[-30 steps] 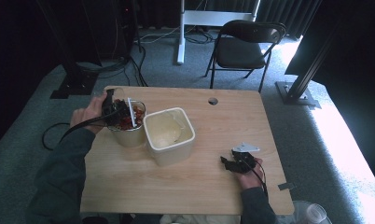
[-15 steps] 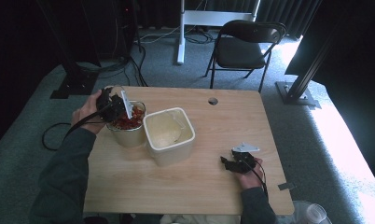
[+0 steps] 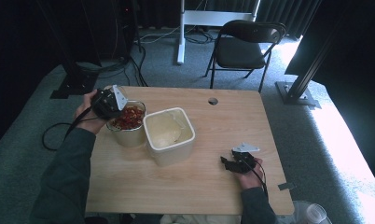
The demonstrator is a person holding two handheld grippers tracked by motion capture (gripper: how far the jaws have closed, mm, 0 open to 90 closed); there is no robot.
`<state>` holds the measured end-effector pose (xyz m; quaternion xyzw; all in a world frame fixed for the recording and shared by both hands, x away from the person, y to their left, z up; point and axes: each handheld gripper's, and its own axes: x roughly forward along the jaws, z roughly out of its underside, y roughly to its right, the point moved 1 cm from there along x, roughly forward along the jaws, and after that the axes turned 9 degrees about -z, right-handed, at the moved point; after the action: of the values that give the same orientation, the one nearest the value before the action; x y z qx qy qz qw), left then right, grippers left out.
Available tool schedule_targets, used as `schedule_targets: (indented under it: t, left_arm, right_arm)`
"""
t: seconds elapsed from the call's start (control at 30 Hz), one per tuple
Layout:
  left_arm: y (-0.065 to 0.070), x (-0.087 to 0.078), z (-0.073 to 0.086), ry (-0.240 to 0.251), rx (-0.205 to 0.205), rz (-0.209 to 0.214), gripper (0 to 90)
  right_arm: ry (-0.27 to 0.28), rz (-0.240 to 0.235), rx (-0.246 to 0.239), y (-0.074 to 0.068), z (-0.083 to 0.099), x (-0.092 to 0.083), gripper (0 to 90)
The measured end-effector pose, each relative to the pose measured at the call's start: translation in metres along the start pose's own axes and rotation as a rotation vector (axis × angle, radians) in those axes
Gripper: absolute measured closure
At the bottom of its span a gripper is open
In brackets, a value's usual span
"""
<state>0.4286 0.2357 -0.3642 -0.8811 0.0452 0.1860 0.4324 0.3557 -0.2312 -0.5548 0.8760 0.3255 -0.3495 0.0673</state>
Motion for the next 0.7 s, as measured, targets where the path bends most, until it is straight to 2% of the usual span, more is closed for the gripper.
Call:
schedule_targets:
  t: [0.13,0.3,0.6,0.7]
  left_arm:
    - [-0.009,-0.001,0.001,0.016,-0.095,0.064,40.9]
    - [-0.019,-0.001,0.003,0.042,-0.22,0.172,40.8]
    - [-0.024,-0.005,0.003,0.058,-0.274,0.216,40.8]
    - [-0.025,-0.006,0.002,0.072,-0.308,0.251,40.8]
  right_arm:
    - [0.0,-0.001,0.0,0.0,0.0,0.0,36.4]
    - [-0.001,-0.001,0.0,0.0,0.0,0.0,36.4]
    - [0.001,-0.001,-0.002,0.0,0.0,0.0,36.4]
    - [0.0,-0.001,0.0,0.0,0.0,0.0,36.4]
